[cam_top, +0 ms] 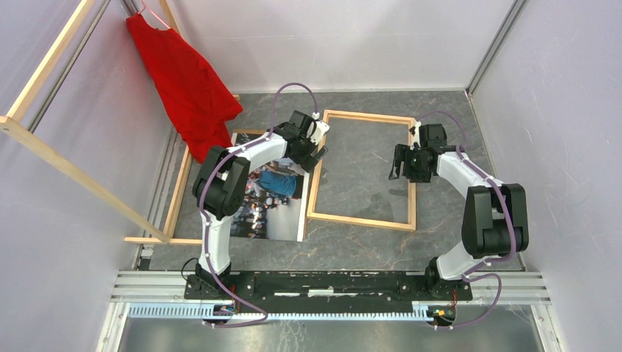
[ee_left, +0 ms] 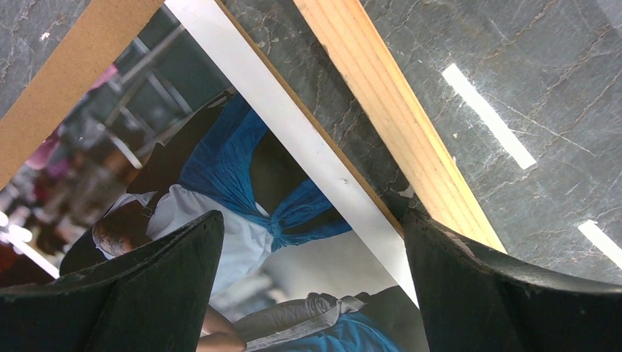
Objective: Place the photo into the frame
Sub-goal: Place the photo frame item in the photo frame.
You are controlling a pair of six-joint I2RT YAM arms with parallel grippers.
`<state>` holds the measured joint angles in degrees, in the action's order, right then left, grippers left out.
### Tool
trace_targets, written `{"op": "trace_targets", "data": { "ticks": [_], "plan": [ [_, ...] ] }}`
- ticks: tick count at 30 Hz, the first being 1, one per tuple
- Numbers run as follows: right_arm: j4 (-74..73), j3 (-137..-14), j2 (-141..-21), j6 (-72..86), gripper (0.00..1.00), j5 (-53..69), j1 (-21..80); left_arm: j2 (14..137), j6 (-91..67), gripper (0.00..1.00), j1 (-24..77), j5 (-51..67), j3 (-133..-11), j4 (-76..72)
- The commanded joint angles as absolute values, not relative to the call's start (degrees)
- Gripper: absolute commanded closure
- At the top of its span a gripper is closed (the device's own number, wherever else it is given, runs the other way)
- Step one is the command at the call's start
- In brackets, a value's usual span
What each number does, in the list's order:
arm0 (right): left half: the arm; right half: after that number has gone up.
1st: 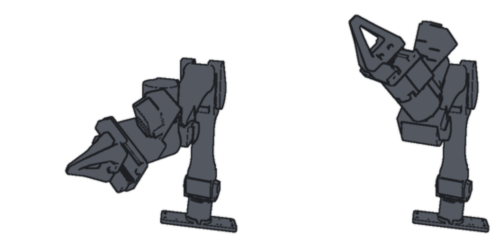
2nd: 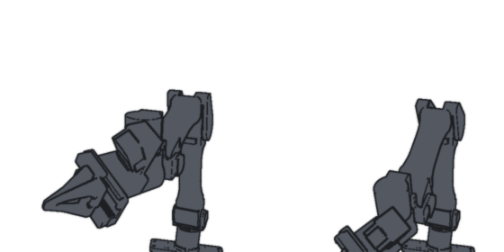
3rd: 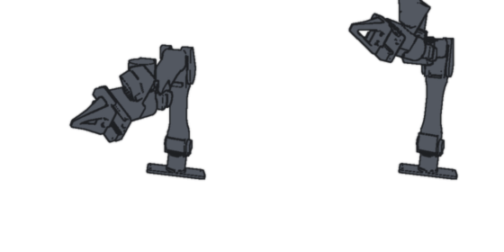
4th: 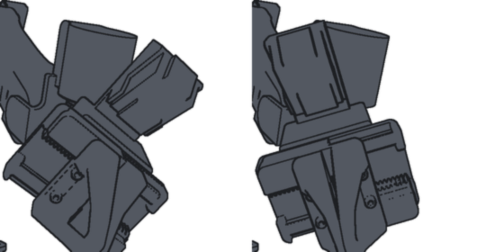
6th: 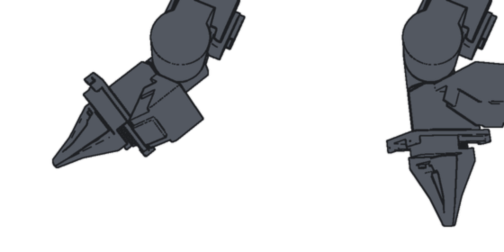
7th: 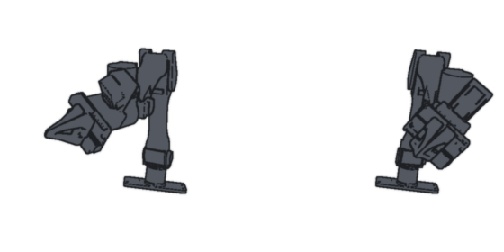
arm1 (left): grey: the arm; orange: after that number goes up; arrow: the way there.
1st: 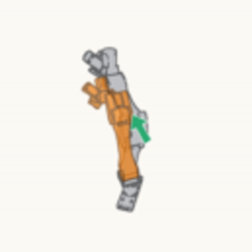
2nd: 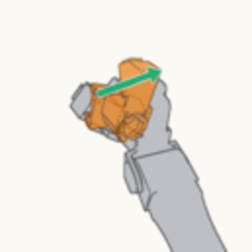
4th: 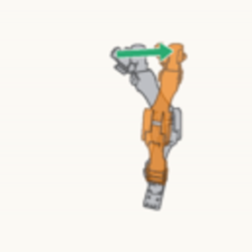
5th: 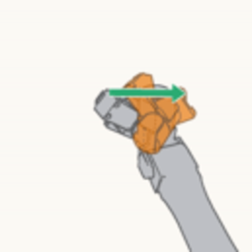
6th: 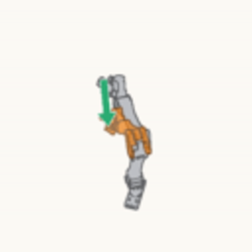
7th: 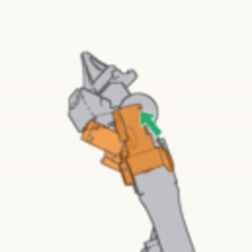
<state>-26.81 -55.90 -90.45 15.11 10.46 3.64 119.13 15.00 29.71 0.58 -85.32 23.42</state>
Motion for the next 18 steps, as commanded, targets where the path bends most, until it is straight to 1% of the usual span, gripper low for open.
{"op": "trace_targets", "data": {
  "ticks": [1, 2, 5, 7, 10, 14, 18],
  "plan": [
    [-26.0, -55.8, -90.8, 16.0, 0.23, 14.1, 4.4, 117.3, 17.0, 0.03, 30.0, 0.2, -84.5, 21.8],
    [-25.9, -55.7, -90.9, 16.0, 0.24, 14.1, 4.4, 117.4, 17.0, 0.02, 30.0, 0.2, -84.5, 21.9],
    [-24.9, -55.0, -89.7, 17.4, 0.31, 15.4, 3.7, 117.3, 17.0, 0.03, 30.0, 0.2, -84.4, 21.8],
    [-23.6, -54.5, -88.4, 18.6, 0.36, 18.8, 2.6, 117.3, 17.1, 0.03, 30.0, 0.2, -84.4, 21.8],
    [-21.1, -53.4, -86.0, 21.2, 0.4, 24.8, 0.4, 117.2, 17.2, 0.03, 30.0, 0.2, -84.3, 21.9],
    [-15.8, -50.9, -83.4, 25.7, 0.44, 33.9, -2.7, 117.2, 17.1, 0.03, 30.0, 0.2, -84.0, 21.8],
    [-10.5, -48.2, -82.4, 29.2, 0.44, 39.2, -3.8, 117.1, 17.1, 0.02, 30.0, 0.2, -84.0, 21.8]
  ]
}}
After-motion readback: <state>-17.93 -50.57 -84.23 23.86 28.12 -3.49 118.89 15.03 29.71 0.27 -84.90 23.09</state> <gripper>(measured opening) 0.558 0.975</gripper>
